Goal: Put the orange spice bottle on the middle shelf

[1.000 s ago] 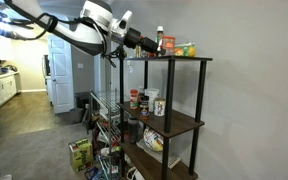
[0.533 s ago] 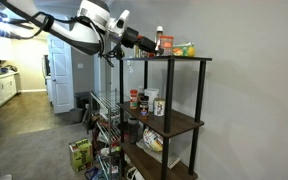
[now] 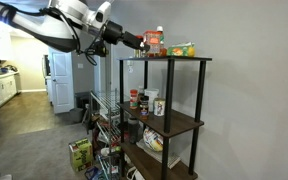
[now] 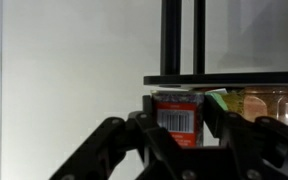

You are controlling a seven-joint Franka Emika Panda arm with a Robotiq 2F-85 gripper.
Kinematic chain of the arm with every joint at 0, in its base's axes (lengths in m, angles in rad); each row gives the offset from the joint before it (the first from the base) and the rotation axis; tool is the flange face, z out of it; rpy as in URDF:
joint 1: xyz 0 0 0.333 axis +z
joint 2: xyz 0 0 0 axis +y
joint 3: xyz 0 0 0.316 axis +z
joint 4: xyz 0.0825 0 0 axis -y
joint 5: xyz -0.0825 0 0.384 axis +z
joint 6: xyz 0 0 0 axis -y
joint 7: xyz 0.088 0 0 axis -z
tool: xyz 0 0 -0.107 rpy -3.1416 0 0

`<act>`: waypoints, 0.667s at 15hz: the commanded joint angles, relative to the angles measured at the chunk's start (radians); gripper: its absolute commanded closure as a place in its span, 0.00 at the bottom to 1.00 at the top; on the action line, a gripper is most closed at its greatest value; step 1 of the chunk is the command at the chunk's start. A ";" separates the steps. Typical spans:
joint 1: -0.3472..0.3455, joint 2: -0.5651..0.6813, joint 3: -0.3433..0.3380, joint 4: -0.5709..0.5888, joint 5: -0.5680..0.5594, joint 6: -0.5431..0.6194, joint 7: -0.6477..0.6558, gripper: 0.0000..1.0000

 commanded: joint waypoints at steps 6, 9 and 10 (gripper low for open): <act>0.068 -0.130 -0.059 -0.217 0.213 0.082 -0.177 0.73; 0.082 -0.109 -0.048 -0.252 0.337 0.071 -0.308 0.73; 0.084 -0.098 -0.042 -0.260 0.378 0.072 -0.347 0.73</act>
